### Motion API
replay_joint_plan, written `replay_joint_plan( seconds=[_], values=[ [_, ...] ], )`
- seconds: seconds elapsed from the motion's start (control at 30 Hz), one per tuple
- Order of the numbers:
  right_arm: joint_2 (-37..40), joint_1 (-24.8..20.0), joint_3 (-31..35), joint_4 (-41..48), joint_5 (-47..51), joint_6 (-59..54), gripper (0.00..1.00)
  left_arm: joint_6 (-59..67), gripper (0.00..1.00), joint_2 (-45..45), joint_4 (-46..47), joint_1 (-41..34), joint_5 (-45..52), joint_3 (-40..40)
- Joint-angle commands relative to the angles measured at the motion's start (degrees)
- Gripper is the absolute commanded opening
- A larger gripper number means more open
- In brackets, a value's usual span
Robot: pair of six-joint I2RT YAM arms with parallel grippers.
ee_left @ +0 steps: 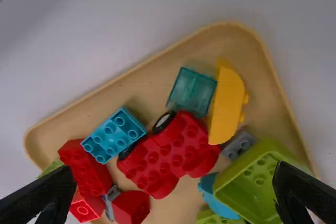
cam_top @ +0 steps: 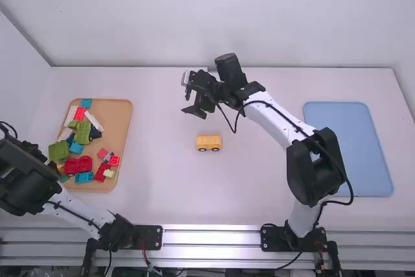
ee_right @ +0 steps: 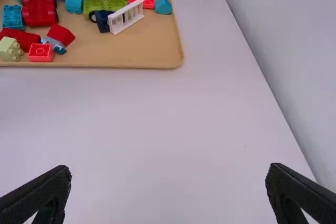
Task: Assemble lego blocks to make yellow taxi
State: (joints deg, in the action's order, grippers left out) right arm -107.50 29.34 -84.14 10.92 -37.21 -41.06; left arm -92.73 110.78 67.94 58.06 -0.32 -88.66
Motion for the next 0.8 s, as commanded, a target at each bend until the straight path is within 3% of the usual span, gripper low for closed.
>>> replay_joint_plan(
  seconds=[0.0, 0.2, 0.3, 0.43, 0.57, 0.63, 0.77],
  values=[
    [-0.2, 0.0, -1.0, 0.1, -0.9, 0.5, 0.99, -2.6, 0.99, -0.3, 0.3, -0.6, -1.3, 0.9],
    [0.8, -0.9, -1.1, 1.3, -9.9, -0.2, 0.98, 5.7, 0.99, -0.3, -3.0, -0.7, -3.0, 0.9],
    [2.8, -2.2, -1.1, 6.5, -15.5, -4.2, 0.99, 4.4, 0.99, -0.3, -2.8, -0.7, -3.7, 0.9],
    [5.3, -2.3, -1.1, 12.2, -16.1, -9.9, 0.99, 2.3, 0.99, -0.3, -1.9, -0.7, -3.8, 1.0],
    [5.5, -2.3, -1.1, 11.6, -15.1, -9.8, 0.99, 2.6, 0.99, -0.3, -3.7, -1.0, -3.6, 2.6],
    [5.5, -2.3, -1.0, 12.3, -15.3, -9.8, 0.99, 3.7, 0.93, -0.3, -5.6, -1.5, -3.2, 3.5],
    [5.5, -2.4, -1.0, 12.7, -15.3, -9.8, 0.98, 4.0, 0.99, -0.3, -5.7, -1.2, -3.5, 3.7]
  ],
)
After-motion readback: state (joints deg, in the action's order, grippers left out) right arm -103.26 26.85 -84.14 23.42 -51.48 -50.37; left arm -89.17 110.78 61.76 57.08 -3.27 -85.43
